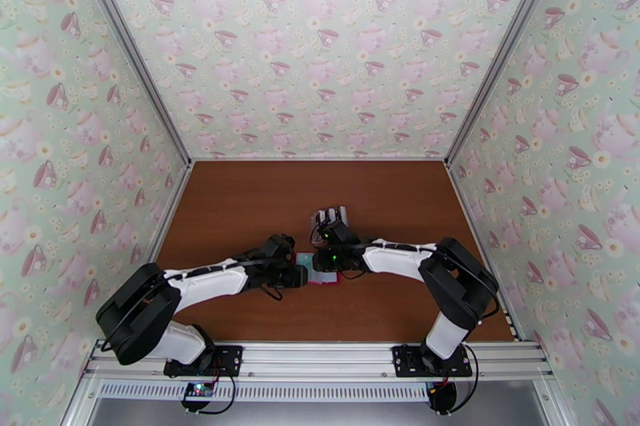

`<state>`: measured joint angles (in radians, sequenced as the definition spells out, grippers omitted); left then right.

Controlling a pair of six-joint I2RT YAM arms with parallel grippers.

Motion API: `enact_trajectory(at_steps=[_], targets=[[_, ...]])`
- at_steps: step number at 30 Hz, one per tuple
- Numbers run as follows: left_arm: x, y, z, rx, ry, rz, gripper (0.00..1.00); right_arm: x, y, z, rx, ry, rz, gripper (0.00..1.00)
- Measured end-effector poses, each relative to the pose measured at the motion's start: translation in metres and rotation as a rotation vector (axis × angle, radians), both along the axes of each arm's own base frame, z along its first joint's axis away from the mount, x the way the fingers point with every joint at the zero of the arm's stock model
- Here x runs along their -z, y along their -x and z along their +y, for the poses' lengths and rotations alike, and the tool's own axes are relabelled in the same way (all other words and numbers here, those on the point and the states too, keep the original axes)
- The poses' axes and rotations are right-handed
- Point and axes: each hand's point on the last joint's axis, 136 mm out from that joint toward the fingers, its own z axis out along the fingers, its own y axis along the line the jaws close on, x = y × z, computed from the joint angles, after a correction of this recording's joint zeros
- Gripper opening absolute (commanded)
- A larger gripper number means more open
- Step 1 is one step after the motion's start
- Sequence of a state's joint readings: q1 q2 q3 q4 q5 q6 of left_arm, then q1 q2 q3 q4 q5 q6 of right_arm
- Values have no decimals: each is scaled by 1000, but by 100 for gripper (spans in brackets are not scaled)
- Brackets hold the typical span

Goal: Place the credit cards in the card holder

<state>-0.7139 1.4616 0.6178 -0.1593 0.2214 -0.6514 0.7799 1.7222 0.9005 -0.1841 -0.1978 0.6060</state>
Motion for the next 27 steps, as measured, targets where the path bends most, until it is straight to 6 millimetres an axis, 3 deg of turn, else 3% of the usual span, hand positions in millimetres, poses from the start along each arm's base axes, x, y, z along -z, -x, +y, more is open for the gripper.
enact_trajectory(at_steps=[11, 19, 27], targets=[[-4, 0, -6, 24, 36, -13, 72, -11, -1, 17, 9, -97, 16, 33], [-5, 1, -7, 41, 37, -17, 76, -5, 0, 26, 14, -128, 40, 33], [-2, 0, -5, 42, 22, -17, 73, -11, -1, 38, 26, -202, 60, 32]])
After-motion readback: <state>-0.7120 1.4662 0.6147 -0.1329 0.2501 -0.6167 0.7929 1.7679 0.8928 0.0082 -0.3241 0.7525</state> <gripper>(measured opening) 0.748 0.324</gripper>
